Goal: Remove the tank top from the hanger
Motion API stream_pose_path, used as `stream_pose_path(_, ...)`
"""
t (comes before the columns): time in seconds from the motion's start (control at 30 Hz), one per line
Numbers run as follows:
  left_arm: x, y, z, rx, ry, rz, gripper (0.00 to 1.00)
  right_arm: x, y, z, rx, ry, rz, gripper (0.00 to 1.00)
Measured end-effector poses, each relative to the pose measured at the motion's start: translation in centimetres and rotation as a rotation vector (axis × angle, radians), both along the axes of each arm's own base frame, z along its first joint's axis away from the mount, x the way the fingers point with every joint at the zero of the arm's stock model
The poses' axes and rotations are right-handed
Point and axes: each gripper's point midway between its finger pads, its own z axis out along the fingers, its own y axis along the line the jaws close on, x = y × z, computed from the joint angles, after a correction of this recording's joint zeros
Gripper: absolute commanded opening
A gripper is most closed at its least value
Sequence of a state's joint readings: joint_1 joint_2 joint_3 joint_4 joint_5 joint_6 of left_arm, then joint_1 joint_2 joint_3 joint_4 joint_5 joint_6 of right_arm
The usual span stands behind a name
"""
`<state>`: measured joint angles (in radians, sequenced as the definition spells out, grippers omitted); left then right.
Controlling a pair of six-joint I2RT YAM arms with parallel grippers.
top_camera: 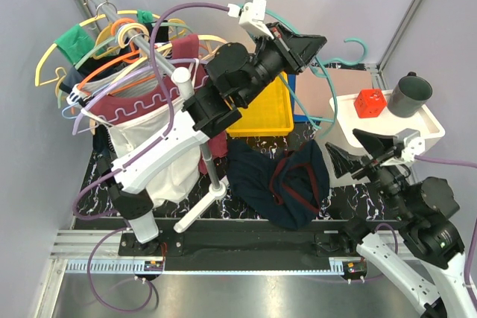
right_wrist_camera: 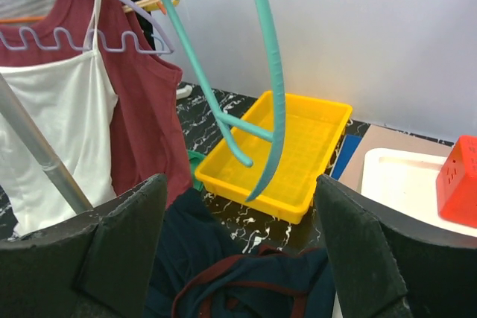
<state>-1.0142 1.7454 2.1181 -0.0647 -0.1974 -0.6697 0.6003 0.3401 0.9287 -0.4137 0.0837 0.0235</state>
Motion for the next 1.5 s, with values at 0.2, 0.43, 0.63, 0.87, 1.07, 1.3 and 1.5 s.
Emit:
stream_pose_path(0.2, -3.2, -0.1, 0.8, -0.11, 0.038, -0.165, 0.0, -1.3, -0.9, 1.4, 0.036, -0.032, 0.001, 0.76)
stream_pose_path(0.43, -5.1, -1.3, 0.1, -0.168, 0.08, -0.311, 0.0, -1.8, -1.0, 1.9, 0.066, -0.017, 0.007, 0.63)
stream_pose_path(0.63, -6.5, -1.6, 0.7, -0.19, 0.07, -0.383, 0.0, -1.4, -0.7, 2.1, 0.067, 0.0, 0.01, 0.48)
stream_pose_path(0.87, -7.0, -1.8, 0.7, -0.174, 0.04, -0.39, 0.06, -0.2, 0.8, 2.1, 0.033, 0.027, 0.038, 0.0)
stream_pose_path(1.07, -6.6, -1.7, 0.3, -0.144, 0.037, -0.372, 0.53, 0.3, 1.0, 1.8, -0.001, 0.024, 0.035, 0.0)
stream_pose_path(1.3, -9.0, -0.7, 0.8, -0.035, -0.029, -0.421, 0.76, 0.2, -0.7, 2.5, -0.087, -0.026, -0.034, 0.0)
stream_pose_path(1.5, -12.3, 2.0, 3.0, 0.005, -0.148, -0.489, 0.79, -1.8, -2.8, 3.7, -0.17, -0.039, -0.058, 0.0)
